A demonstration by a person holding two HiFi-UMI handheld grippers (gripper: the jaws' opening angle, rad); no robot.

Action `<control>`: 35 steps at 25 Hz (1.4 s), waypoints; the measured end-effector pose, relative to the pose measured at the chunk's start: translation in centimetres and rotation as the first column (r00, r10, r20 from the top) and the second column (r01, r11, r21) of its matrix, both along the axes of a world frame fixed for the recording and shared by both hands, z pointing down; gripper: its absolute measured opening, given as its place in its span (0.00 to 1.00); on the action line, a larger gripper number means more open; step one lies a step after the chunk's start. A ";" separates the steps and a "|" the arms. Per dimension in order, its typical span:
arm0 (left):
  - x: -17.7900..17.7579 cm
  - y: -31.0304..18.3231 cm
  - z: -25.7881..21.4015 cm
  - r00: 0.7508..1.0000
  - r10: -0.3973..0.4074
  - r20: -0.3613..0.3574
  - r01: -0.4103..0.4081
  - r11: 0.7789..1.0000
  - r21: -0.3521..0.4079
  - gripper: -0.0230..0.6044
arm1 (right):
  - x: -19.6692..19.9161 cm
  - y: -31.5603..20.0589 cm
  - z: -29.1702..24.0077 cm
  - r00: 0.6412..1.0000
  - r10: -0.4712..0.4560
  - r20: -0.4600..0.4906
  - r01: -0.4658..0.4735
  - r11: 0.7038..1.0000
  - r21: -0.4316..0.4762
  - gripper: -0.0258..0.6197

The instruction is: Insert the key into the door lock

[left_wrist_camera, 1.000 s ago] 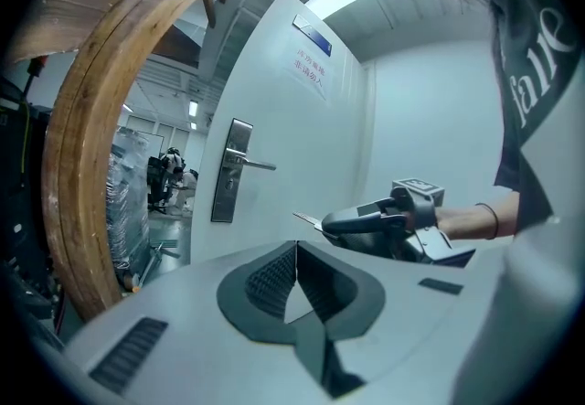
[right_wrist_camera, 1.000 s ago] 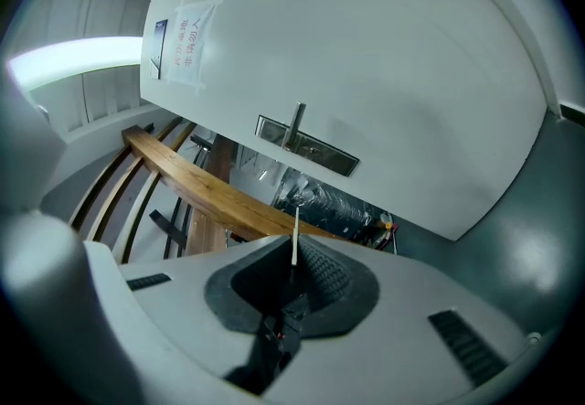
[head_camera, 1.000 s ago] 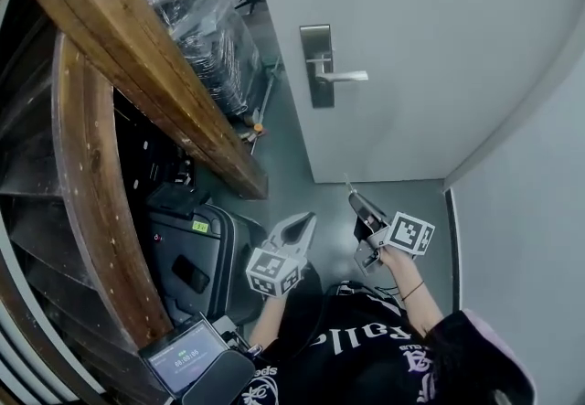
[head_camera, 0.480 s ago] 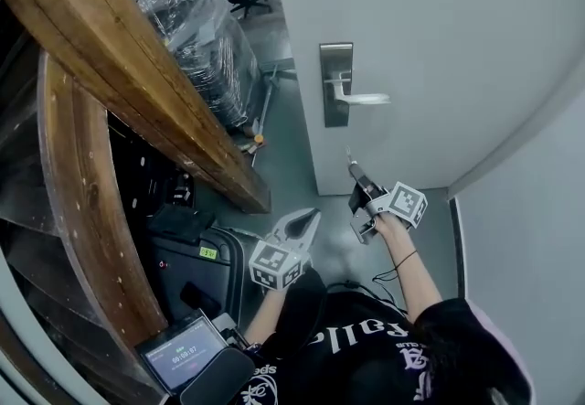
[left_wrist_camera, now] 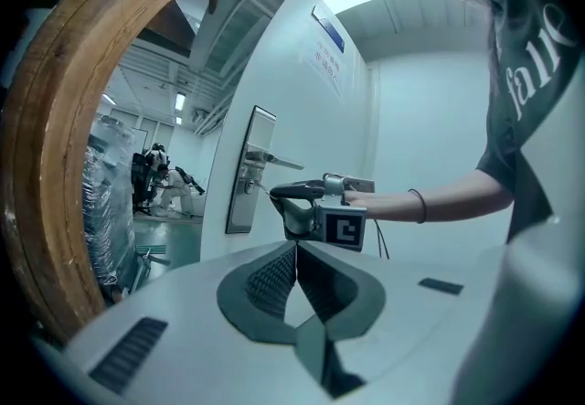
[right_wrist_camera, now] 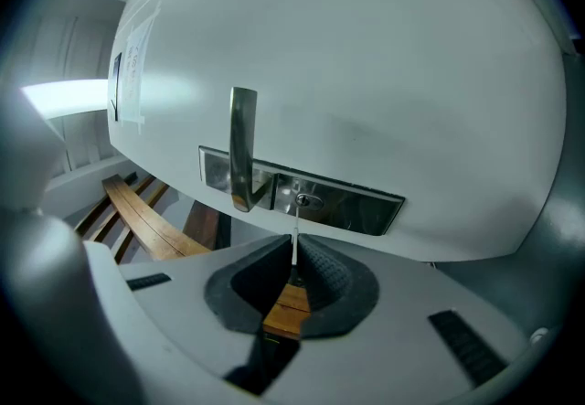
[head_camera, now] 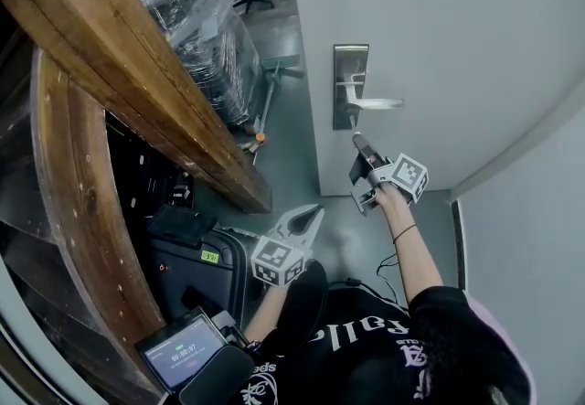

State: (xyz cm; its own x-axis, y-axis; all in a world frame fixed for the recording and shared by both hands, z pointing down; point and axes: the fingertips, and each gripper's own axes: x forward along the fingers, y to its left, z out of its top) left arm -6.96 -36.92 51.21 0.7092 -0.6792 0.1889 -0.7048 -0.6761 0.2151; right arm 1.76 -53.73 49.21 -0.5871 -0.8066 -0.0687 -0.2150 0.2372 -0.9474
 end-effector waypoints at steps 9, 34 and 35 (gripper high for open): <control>-1.2 -0.2 0.7 1.000 -0.022 -0.003 0.022 1.000 -0.010 0.04 | -0.1 -1.8 0.6 0.998 0.013 0.068 -0.011 1.000 -0.028 0.10; -1.2 -0.4 1.4 0.999 -0.047 -0.005 0.047 0.998 -0.036 0.04 | -0.9 -4.9 0.9 0.990 -0.022 0.137 0.035 0.995 -0.090 0.10; -1.2 -0.4 1.4 0.999 -0.048 -0.004 0.048 0.998 -0.037 0.04 | -0.9 -5.0 0.9 0.991 -0.029 0.128 0.040 0.995 -0.089 0.10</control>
State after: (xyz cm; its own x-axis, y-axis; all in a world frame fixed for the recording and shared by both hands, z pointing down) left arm -8.20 -37.35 52.64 0.6769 -0.7053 0.2106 -0.7351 -0.6330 0.2430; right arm 0.82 -58.72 50.16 -0.6060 -0.7922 -0.0714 -0.0857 0.1542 -0.9843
